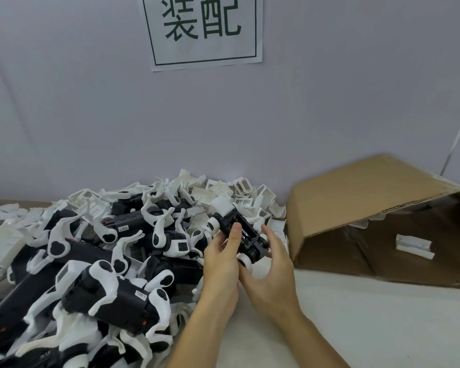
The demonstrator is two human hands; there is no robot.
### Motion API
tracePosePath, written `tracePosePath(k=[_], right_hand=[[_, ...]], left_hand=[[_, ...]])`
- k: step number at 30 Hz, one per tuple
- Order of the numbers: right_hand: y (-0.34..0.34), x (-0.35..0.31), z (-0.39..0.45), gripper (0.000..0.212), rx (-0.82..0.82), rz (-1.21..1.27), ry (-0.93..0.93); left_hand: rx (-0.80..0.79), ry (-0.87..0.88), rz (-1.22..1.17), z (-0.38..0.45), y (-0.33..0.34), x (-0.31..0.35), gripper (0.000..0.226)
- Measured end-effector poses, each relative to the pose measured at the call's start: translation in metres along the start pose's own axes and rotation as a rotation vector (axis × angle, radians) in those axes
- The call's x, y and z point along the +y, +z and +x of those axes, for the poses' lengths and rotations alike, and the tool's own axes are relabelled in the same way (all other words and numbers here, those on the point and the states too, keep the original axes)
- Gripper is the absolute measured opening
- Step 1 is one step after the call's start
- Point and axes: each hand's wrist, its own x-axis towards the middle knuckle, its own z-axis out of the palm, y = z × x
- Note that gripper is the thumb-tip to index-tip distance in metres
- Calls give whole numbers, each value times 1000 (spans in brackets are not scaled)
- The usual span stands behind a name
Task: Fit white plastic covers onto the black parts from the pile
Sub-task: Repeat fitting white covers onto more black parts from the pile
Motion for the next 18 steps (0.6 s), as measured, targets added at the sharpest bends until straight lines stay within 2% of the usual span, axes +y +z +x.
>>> tracePosePath(k=[5,8,12,18], right_hand=[[-1,-4,0,58,72,50,-28],[0,-9,1,54,80,17,-53],[-1,-11,0,52,113,-23,-83],[1,-9,-2,52,38,0,-8]], left_hand=[[0,-16,17,2,-1,-1,45],[5,-30,3,4,-2,-1,31],[19,-70,-37,6,-3,1,28],[30,-47,-8,5,-4,-2,21]])
